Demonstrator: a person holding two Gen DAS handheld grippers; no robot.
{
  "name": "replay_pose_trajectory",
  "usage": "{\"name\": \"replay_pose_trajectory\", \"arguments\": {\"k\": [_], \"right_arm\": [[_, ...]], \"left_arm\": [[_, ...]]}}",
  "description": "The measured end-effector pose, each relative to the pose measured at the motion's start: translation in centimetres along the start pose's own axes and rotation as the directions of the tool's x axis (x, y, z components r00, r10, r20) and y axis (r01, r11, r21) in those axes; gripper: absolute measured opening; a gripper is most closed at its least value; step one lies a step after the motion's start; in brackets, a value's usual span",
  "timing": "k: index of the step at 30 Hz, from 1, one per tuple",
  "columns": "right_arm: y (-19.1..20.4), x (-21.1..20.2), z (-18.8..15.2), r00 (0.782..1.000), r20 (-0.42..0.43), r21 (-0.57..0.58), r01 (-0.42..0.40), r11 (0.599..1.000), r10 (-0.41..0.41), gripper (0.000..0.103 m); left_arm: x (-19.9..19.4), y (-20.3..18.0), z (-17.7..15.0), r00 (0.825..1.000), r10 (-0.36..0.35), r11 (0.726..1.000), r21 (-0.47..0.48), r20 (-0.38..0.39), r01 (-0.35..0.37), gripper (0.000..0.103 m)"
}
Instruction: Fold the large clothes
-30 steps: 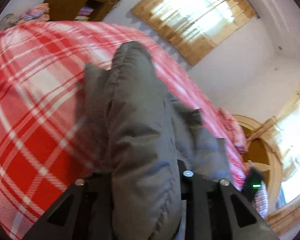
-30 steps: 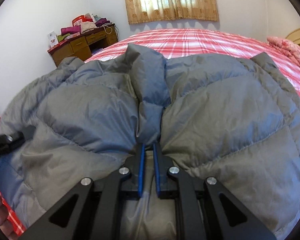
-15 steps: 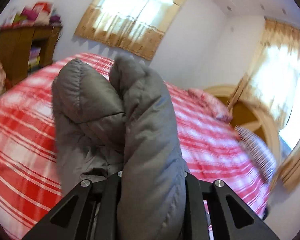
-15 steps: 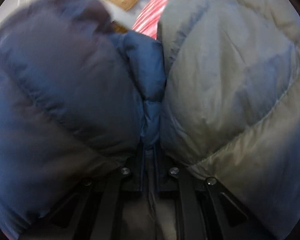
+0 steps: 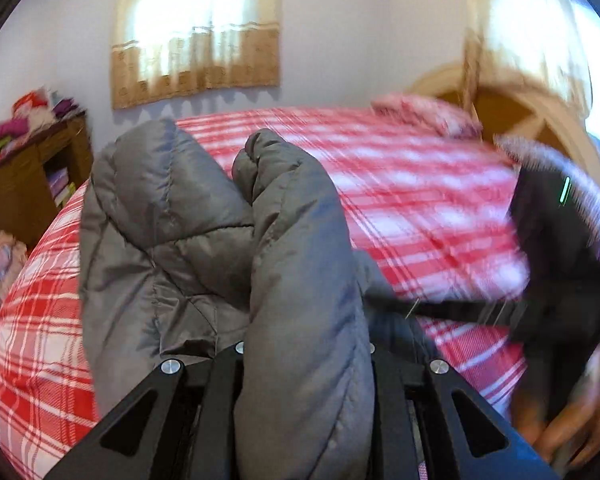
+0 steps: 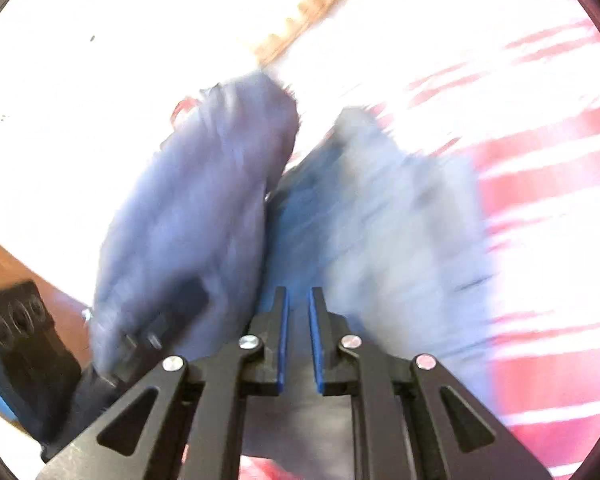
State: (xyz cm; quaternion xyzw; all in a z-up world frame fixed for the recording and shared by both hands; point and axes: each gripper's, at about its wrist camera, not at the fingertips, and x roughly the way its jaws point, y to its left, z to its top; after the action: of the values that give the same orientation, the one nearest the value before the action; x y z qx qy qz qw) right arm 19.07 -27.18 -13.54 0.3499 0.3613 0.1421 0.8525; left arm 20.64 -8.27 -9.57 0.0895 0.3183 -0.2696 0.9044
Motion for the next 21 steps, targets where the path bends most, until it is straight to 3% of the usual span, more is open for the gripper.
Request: {"name": "replay_pose_trajectory", "arguments": {"k": [3, 5, 7, 9, 18, 21], "right_arm": [[-2.3, -2.5, 0.9, 0.997, 0.027, -0.003, 0.071, 0.997, -0.071, 0.016], [-3.5, -3.5, 1.3, 0.993, 0.039, 0.0, 0.108, 0.994, -0.108, 0.022], [-4.3, -4.0, 1.6, 0.994, 0.049, 0.01, 0.101, 0.995, -0.102, 0.046], [-4.9, -4.5, 1.8, 0.994, 0.057, 0.001, 0.098, 0.995, -0.098, 0.053], [-3.6, -3.0, 3.5, 0.995, 0.058, -0.122, 0.094, 0.988, -0.087, 0.053], [-2.8, -1.0, 4.0, 0.996, 0.008, -0.162, 0.086, 0.983, -0.086, 0.053]], "left_arm": [[2.1, -2.9, -1.3, 0.999, 0.017, 0.997, 0.079, -0.047, -0.013, 0.016], [3.2, -4.4, -2.1, 0.998, 0.036, 0.992, 0.125, -0.06, -0.029, 0.016], [4.1, -5.4, -2.8, 0.996, 0.037, 0.99, 0.14, -0.075, -0.026, 0.016], [4.7, -6.2, -3.7, 0.996, 0.035, 0.987, 0.16, -0.078, -0.022, 0.016], [6.6, -6.1, -5.7, 0.998, 0.012, 0.983, 0.185, -0.061, 0.0, 0.016], [6.9, -6.0, -5.9, 0.999, 0.012, 0.983, 0.184, -0.05, -0.003, 0.016]]}}
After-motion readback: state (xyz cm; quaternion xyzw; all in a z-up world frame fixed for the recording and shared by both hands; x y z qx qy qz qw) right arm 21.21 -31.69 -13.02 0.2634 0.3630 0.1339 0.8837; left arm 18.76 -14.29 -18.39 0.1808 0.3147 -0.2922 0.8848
